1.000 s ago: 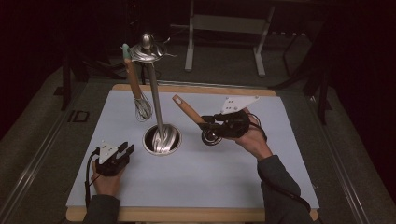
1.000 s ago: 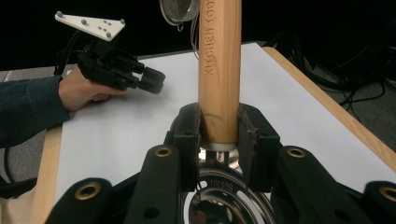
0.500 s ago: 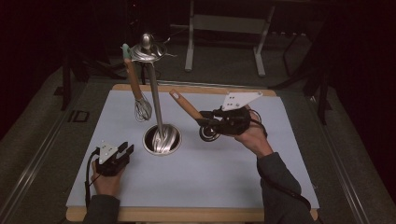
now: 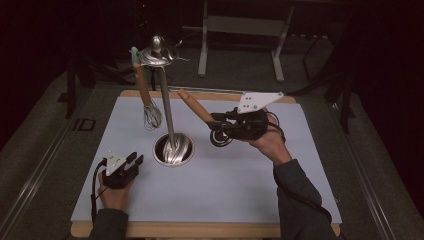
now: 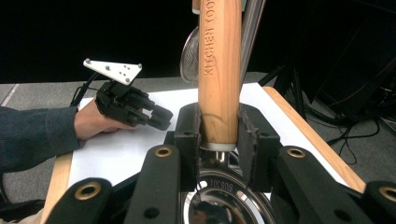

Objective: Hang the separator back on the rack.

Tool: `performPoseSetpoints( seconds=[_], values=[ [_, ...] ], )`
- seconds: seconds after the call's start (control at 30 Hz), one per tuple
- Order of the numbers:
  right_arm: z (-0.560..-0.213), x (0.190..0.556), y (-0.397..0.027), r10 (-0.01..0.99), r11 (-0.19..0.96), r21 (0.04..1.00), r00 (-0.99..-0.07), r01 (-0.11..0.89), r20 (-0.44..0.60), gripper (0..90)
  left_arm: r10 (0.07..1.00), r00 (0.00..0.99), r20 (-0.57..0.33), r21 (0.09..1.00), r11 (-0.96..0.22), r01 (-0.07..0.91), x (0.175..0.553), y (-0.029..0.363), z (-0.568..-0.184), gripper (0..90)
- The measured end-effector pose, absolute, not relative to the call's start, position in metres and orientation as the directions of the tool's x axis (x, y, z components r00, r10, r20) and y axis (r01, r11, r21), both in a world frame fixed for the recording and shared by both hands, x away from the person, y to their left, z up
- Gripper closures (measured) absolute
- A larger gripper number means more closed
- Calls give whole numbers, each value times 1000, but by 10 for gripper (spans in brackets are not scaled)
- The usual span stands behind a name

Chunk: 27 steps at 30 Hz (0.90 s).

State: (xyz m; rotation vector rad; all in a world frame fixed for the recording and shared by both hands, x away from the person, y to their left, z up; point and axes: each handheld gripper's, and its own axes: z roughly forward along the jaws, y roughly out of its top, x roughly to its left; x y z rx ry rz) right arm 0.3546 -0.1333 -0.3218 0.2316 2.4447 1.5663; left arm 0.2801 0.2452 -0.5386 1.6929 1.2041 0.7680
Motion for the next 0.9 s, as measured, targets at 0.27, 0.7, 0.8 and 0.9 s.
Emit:
performPoseSetpoints(
  seconds=[0.27, 0.7, 0.8, 0.9],
  values=[
    [-315, 353, -133, 252, 403, 915, -961, 1, -110, 710, 942, 335, -11, 913, -127, 388, 280, 245, -539, 692],
    [-303, 352, -125, 234, 380, 925, -964, -28, -125, 709, 942, 336, -12, 913, -127, 388, 280, 245, -539, 692],
    [-301, 353, -125, 236, 376, 926, -964, -27, -124, 710, 942, 336, -11, 913, -127, 387, 280, 245, -539, 692],
    [-298, 354, -124, 239, 365, 930, -962, -35, -130, 709, 942, 336, -11, 913, -127, 387, 280, 245, -539, 692]
  ],
)
